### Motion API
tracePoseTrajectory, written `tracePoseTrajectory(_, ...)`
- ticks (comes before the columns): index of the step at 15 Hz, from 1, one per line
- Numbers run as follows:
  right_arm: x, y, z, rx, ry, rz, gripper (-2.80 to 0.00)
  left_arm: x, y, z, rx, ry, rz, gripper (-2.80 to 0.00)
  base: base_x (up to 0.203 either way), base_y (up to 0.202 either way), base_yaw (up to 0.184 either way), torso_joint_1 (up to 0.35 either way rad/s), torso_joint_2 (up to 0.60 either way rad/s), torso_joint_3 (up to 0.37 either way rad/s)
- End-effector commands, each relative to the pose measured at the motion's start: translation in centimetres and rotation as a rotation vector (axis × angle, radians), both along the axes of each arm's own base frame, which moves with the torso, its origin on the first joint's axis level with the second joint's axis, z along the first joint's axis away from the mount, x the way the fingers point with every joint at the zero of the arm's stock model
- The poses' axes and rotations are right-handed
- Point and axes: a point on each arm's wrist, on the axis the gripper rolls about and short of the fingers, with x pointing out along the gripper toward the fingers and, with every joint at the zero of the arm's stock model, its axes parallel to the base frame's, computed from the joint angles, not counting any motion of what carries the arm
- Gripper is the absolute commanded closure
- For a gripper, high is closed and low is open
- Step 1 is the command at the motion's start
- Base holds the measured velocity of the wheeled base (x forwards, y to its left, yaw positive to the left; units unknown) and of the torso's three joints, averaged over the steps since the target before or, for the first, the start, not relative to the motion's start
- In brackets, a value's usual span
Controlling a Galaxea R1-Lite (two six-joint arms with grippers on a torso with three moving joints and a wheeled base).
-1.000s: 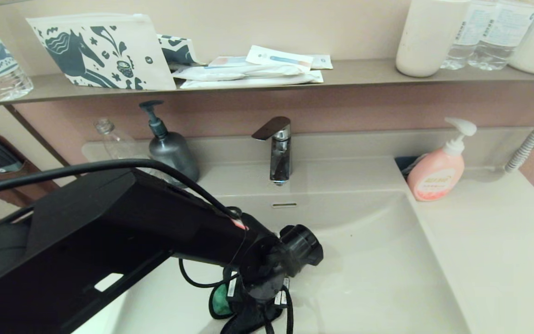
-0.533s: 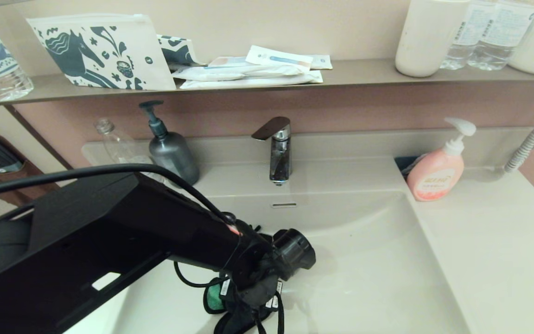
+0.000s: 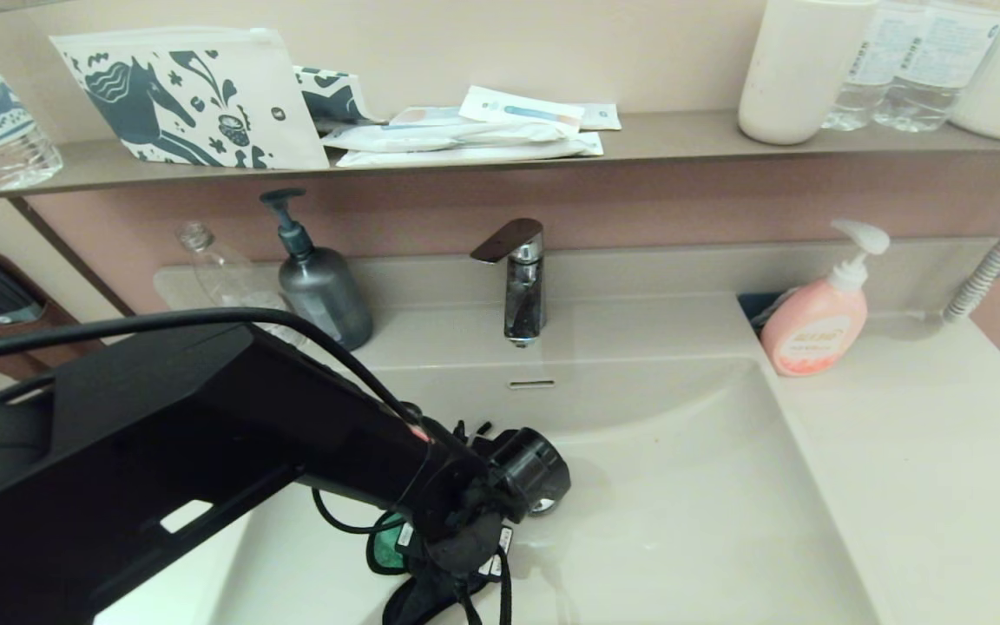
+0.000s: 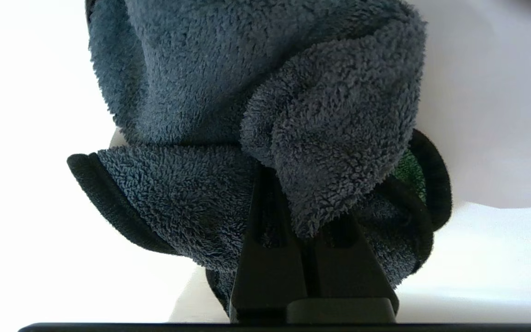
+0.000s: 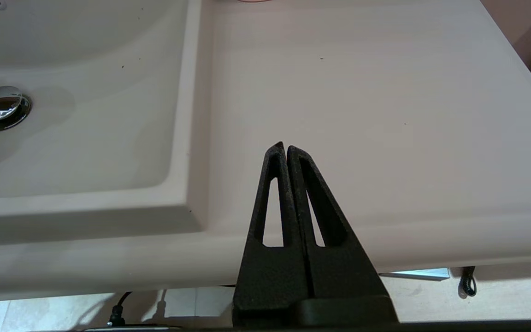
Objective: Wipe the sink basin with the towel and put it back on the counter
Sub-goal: Wipe the sink
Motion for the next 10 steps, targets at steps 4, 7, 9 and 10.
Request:
tracePoseTrajectory(4, 0.0, 0.0, 0.0, 0.000, 0.001, 0.000, 0.00, 1.9, 1.9, 0.0, -0.002, -0.058, 0.046, 0.00, 0.000, 0.000, 0.000, 0.000, 0.00, 0.000)
tracePoseTrajectory(7, 0.0, 0.0, 0.0, 0.000, 0.002, -0.001, 0.00, 3.0, 2.8, 0.0, -0.011, -0.080, 0.059, 0.00, 0.000, 0.000, 0.000, 0.000, 0.00, 0.000)
tracePoseTrajectory(9, 0.0, 0.0, 0.0, 0.000, 0.001, 0.000, 0.00, 3.4, 2.8, 0.2, -0.022, -0.099, 0.053, 0.00, 0.000, 0.000, 0.000, 0.000, 0.00, 0.000)
tracePoseTrajectory(10, 0.0, 0.0, 0.0, 0.000, 0.001, 0.000, 0.00, 3.7, 2.8, 0.2, -0.032, -0.115, 0.048, 0.00, 0.000, 0.000, 0.000, 0.000, 0.00, 0.000)
